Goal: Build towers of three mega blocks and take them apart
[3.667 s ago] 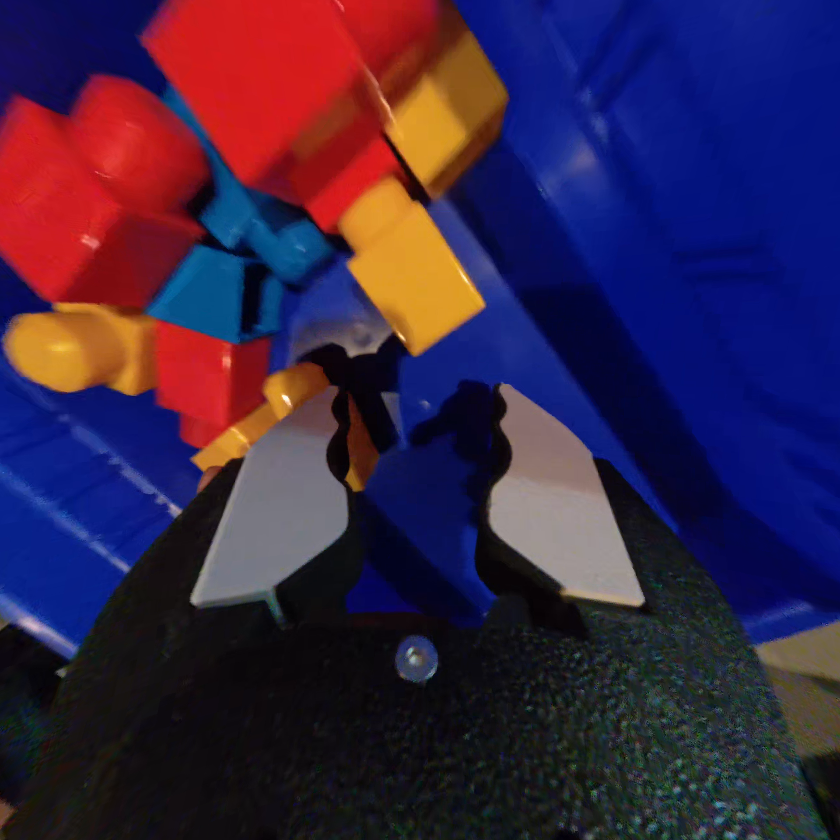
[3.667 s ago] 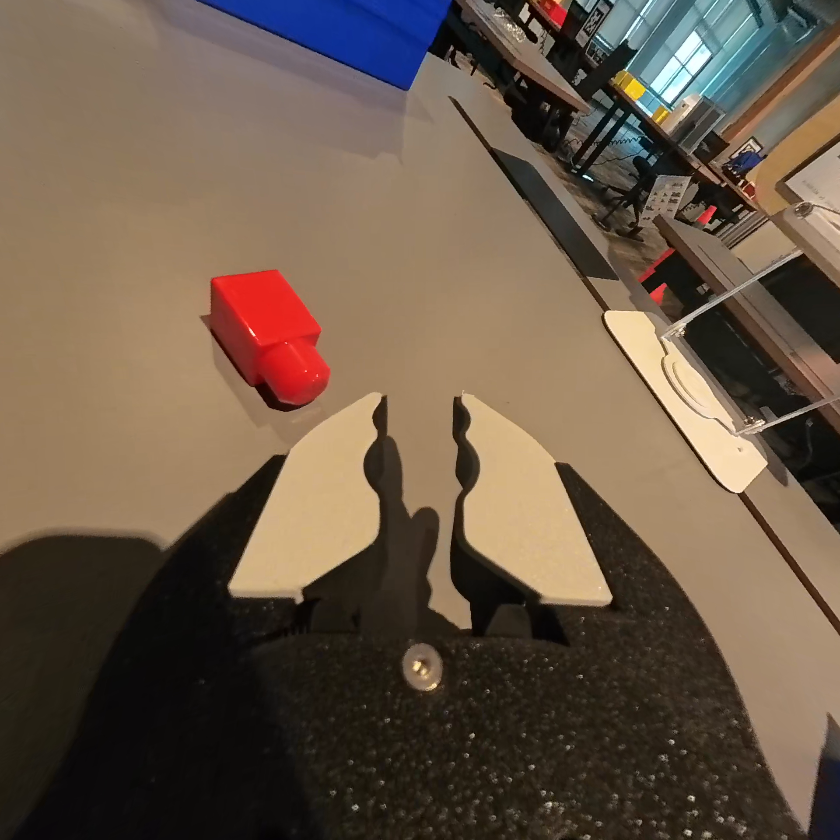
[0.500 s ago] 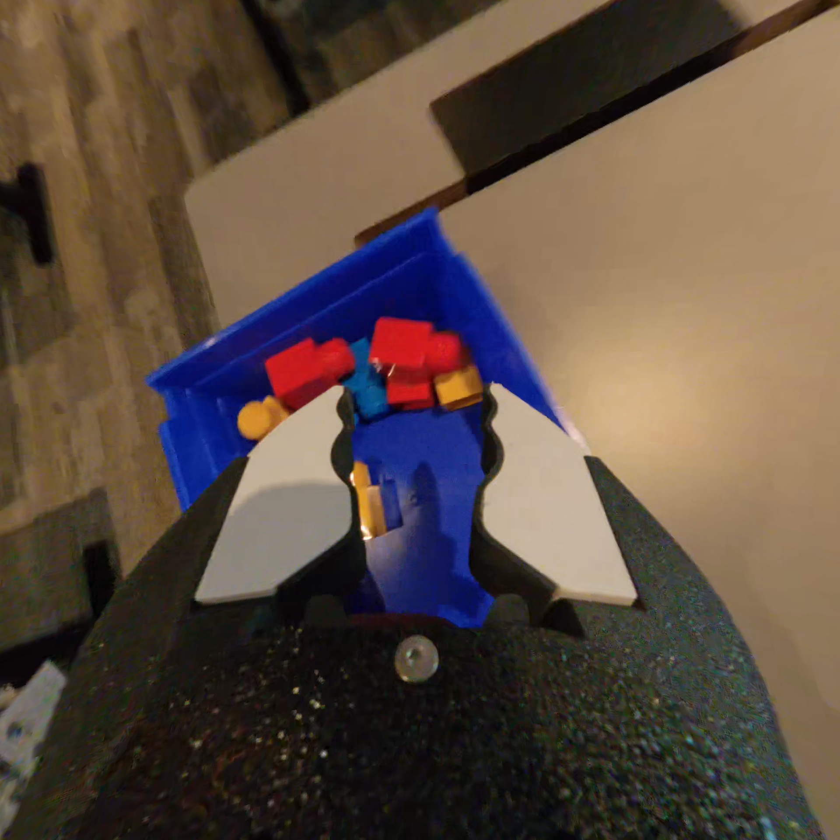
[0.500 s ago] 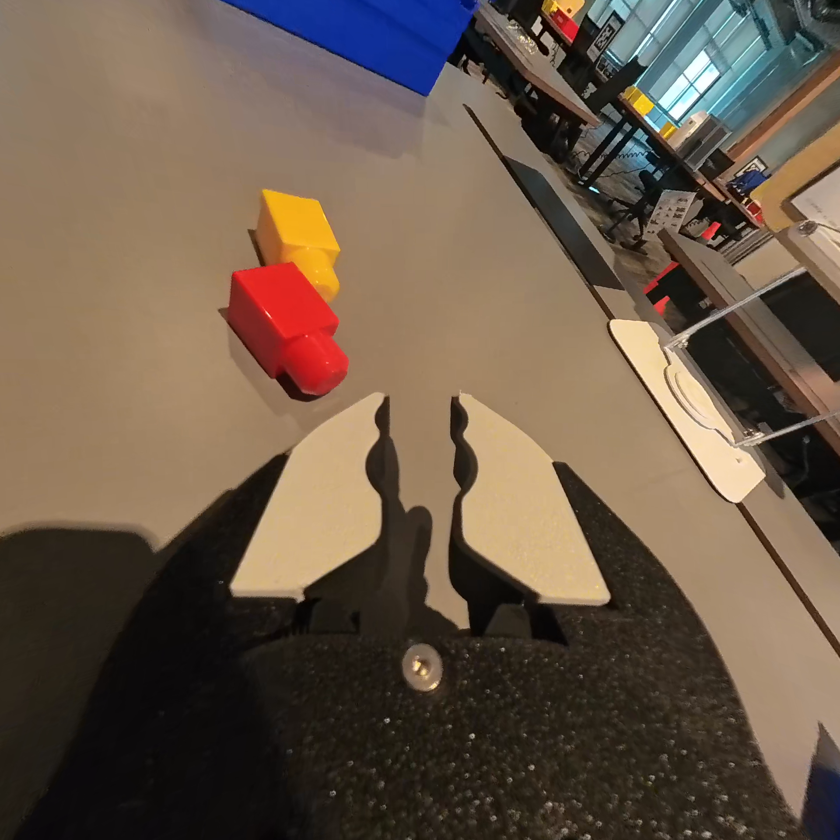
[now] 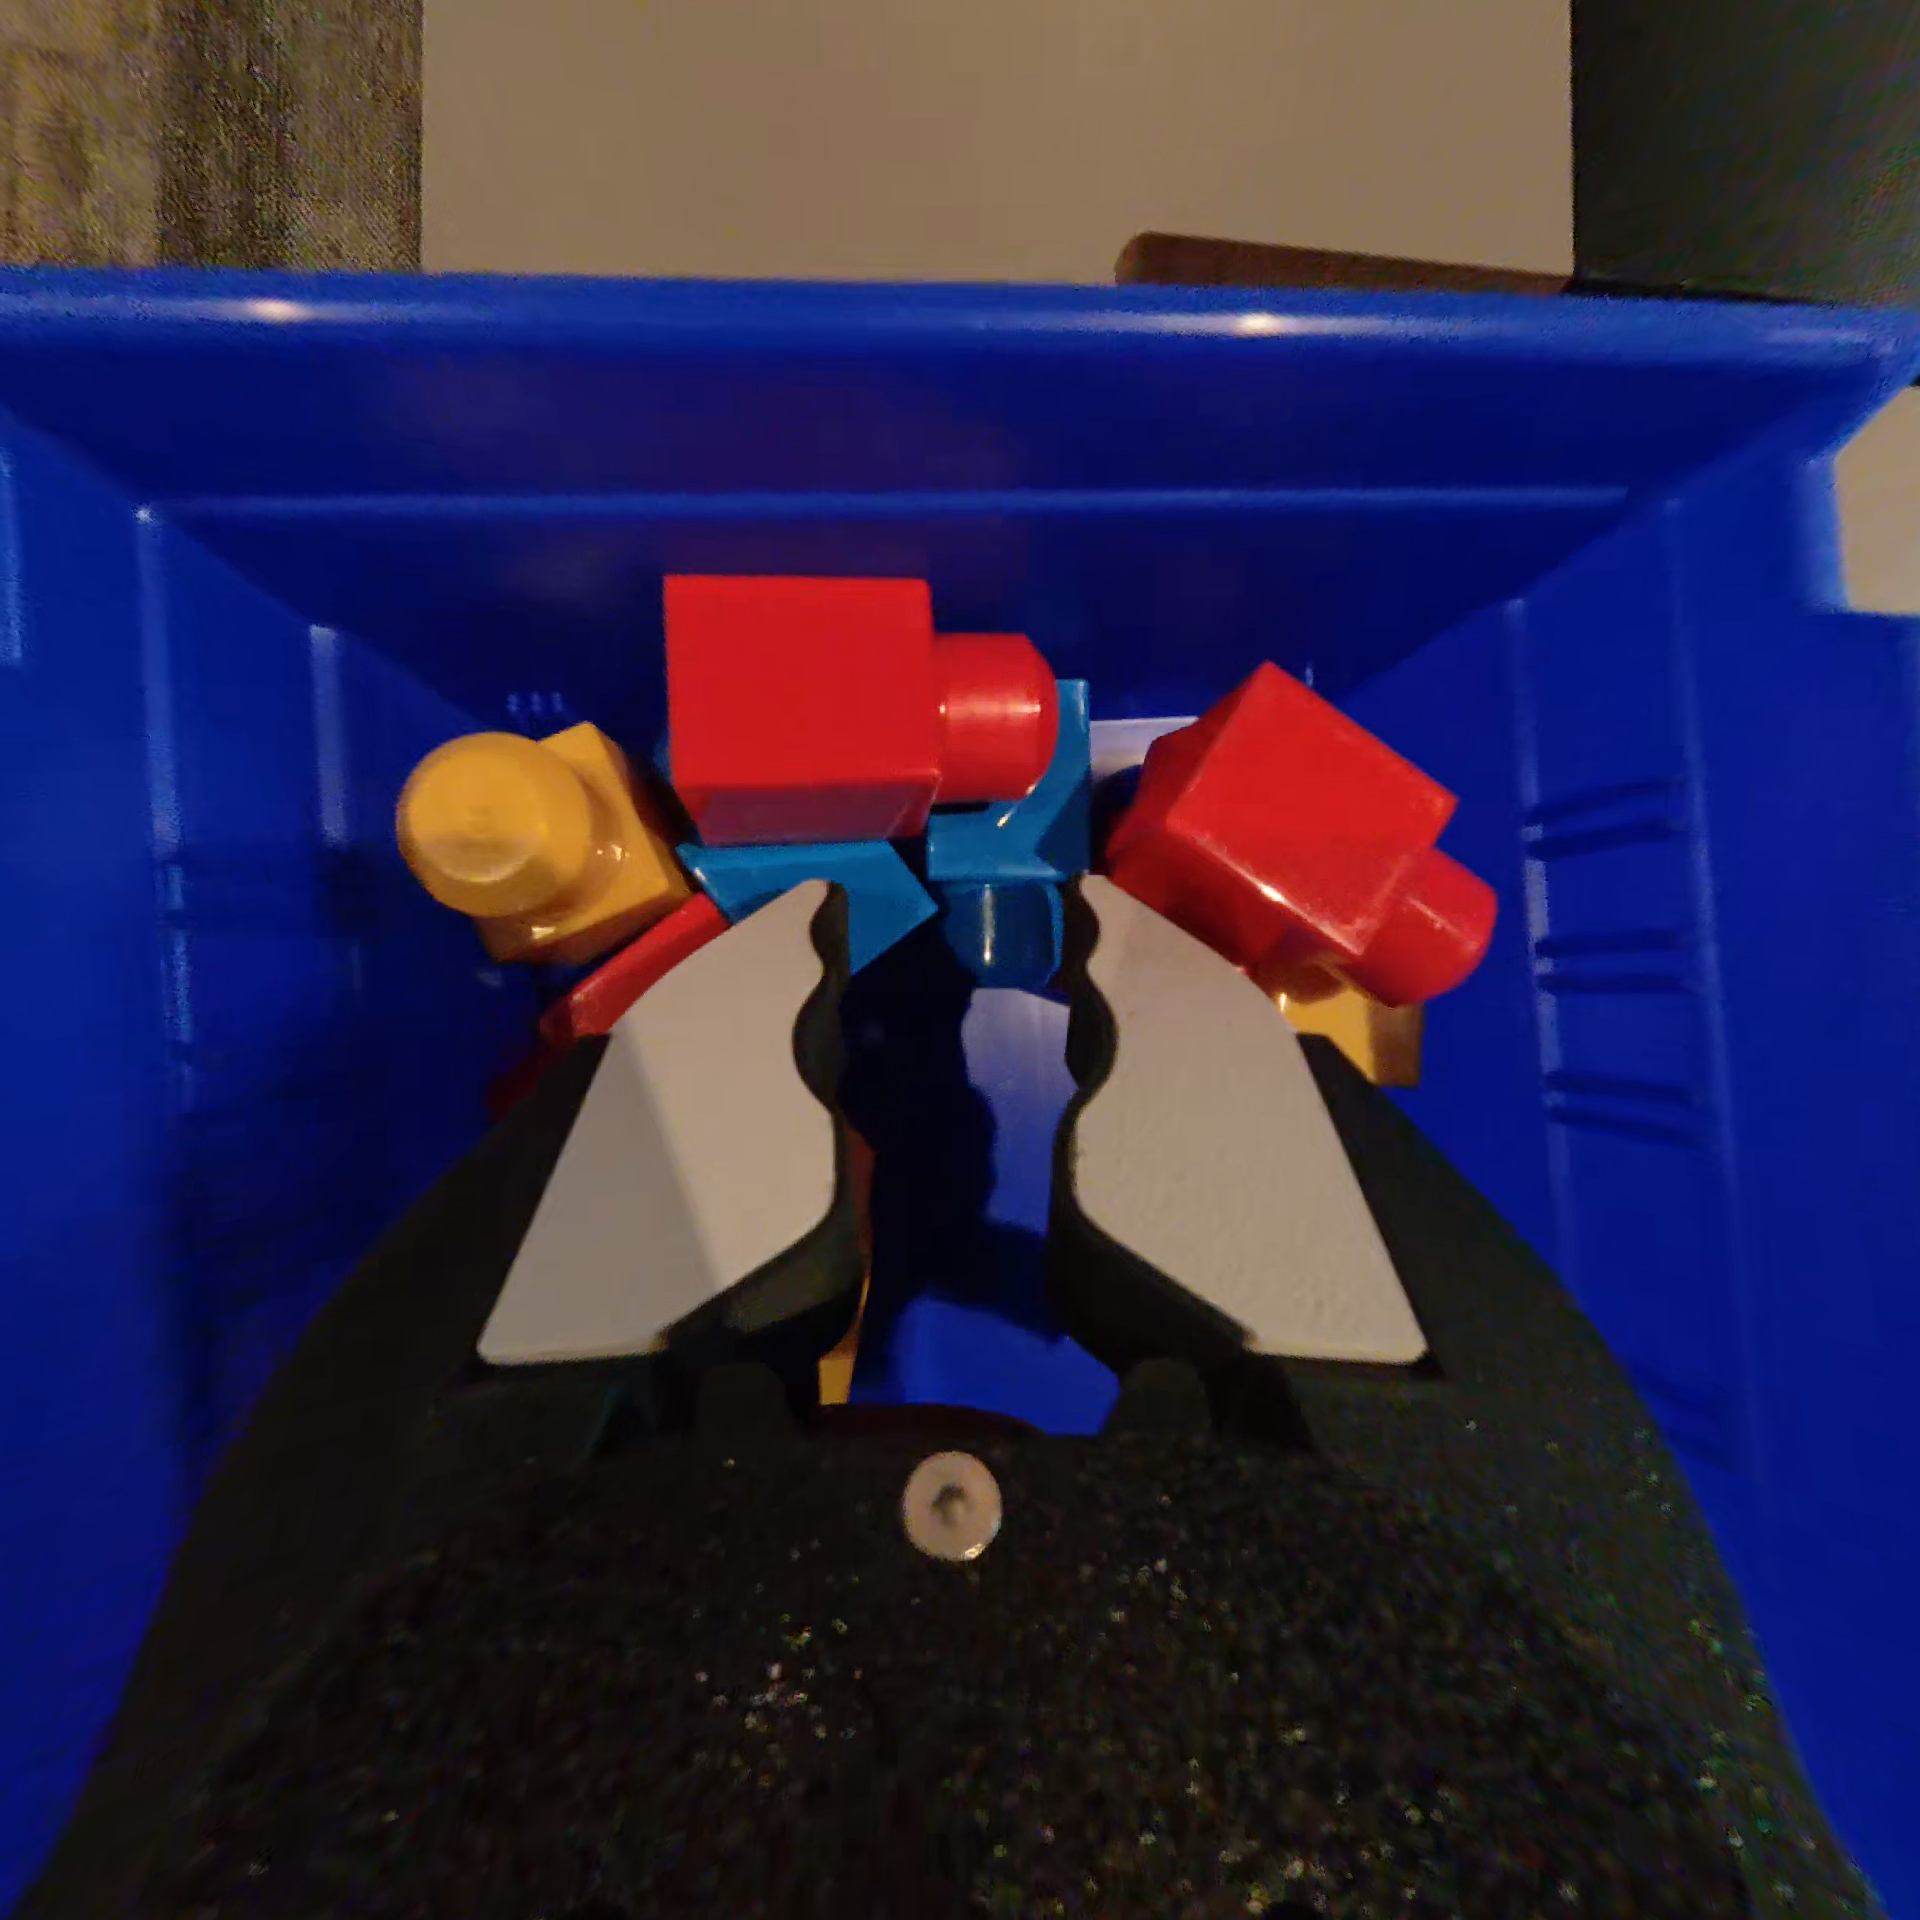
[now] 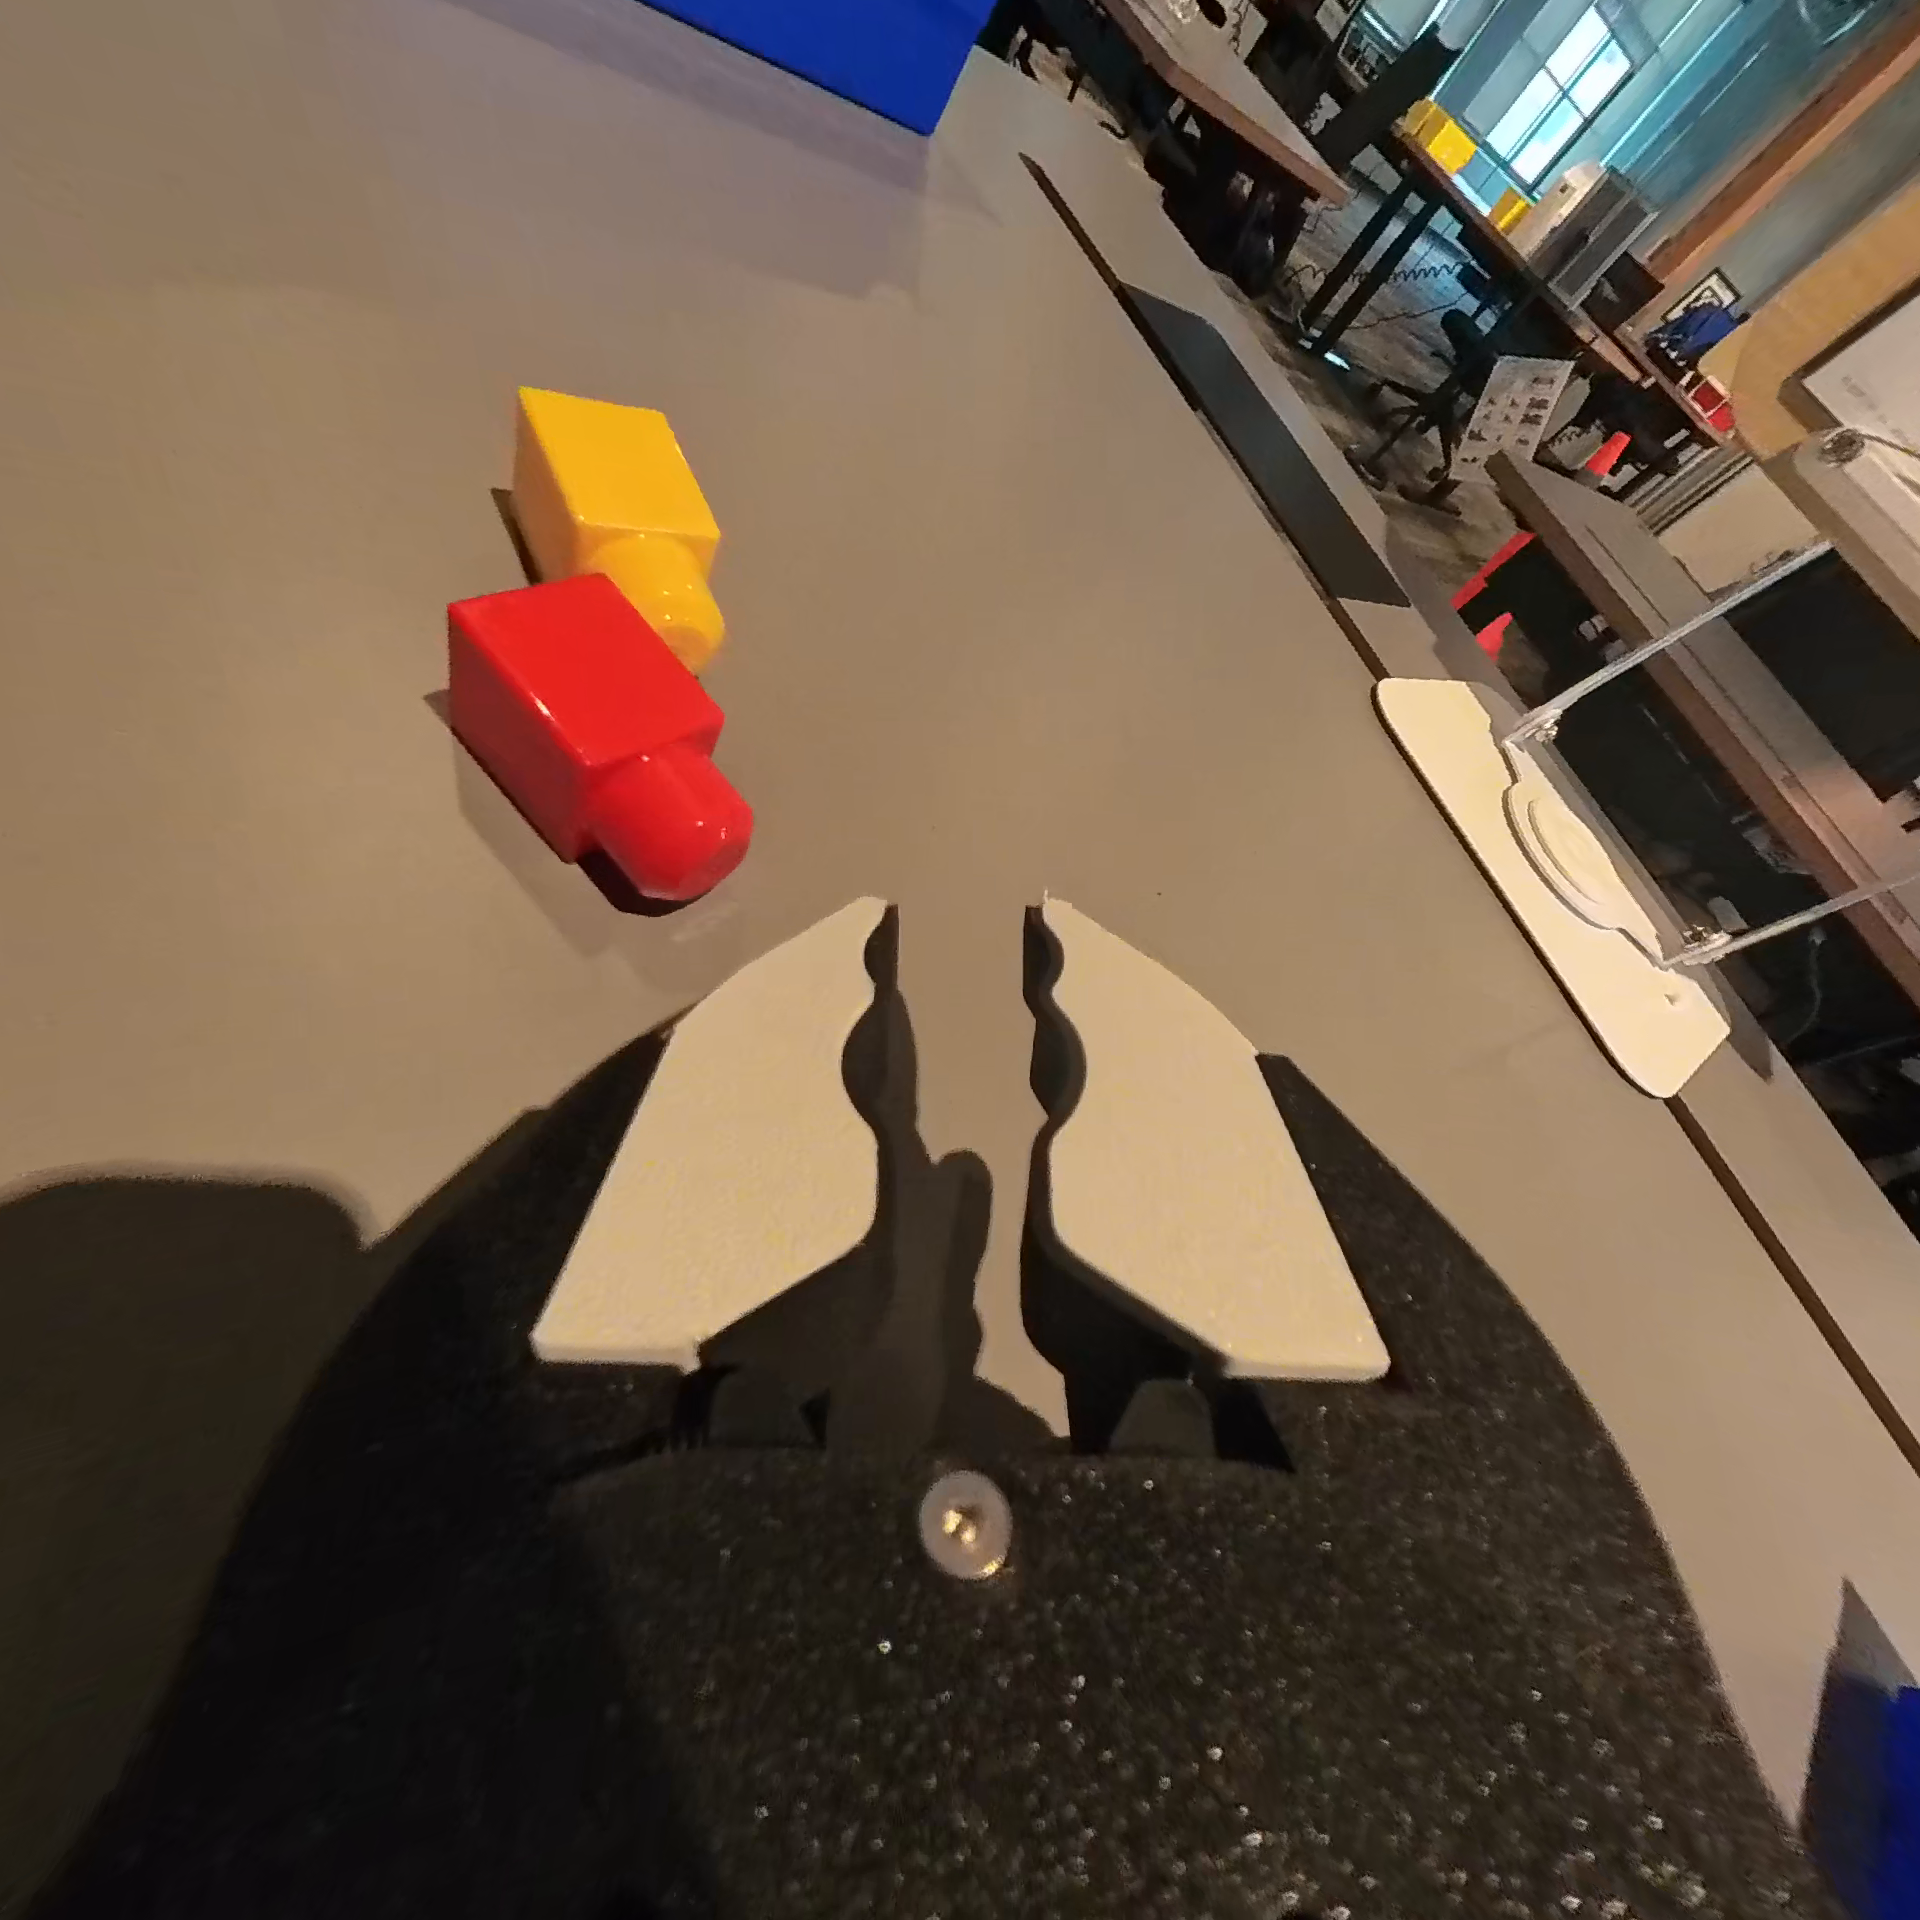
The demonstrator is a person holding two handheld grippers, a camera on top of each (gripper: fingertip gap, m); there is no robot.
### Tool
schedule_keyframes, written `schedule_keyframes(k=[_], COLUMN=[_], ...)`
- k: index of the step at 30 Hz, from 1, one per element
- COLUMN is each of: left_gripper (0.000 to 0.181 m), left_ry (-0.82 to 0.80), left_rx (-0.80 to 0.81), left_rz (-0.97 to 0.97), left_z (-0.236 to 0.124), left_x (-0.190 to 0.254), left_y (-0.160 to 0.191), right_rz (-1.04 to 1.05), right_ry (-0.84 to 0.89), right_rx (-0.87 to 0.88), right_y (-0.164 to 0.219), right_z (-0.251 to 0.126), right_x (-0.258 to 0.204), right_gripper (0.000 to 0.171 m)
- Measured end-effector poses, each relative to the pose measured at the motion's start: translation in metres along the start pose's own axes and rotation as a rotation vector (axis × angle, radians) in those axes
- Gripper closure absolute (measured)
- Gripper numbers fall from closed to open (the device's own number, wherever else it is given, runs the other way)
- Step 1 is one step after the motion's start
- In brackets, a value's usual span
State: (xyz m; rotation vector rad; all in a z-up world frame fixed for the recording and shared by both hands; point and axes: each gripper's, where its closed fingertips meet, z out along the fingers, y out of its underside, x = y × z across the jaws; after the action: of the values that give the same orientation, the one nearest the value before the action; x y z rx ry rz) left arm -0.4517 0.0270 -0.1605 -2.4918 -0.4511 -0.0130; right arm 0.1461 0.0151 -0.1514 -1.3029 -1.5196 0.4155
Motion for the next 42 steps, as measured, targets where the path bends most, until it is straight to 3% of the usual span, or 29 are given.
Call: schedule_keyframes(k=[6, 11, 15, 24, 29, 42], left_gripper=[0.143, 0.149, 0.147, 0.150, 0.166, 0.158], left_ry=[0.028, -0.049, 0.182, 0.127, 0.118, -0.081], left_rx=[-0.050, -0.082, -0.096, -0.060, -0.038, -0.238], left_rz=[0.050, 0.085, 0.011, -0.072, -0.087, 0.266], left_z=[0.000, 0.001, 0.000, 0.000, 0.003, 0.005], left_x=[0.015, 0.010, 0.043, 0.012, 0.006, 0.006], left_y=[0.003, 0.004, 0.012, 0.013, 0.012, 0.020], right_rz=[-0.028, -0.036, -0.048, -0.115, -0.139, -0.116], right_ry=[0.003, -0.002, 0.000, 0.001, 0.000, 0.000], right_rx=[-0.002, -0.001, -0.001, -0.031, -0.042, -0.002], right_y=[0.000, 0.000, 0.000, 0.002, 0.003, 0.000], right_z=[0.000, 0.000, -0.001, 0.003, 0.004, -0.001], right_x=[-0.003, -0.004, -0.005, -0.011, -0.013, -0.011], right_gripper=[0.148, 0.148, 0.148, 0.148, 0.148, 0.149])
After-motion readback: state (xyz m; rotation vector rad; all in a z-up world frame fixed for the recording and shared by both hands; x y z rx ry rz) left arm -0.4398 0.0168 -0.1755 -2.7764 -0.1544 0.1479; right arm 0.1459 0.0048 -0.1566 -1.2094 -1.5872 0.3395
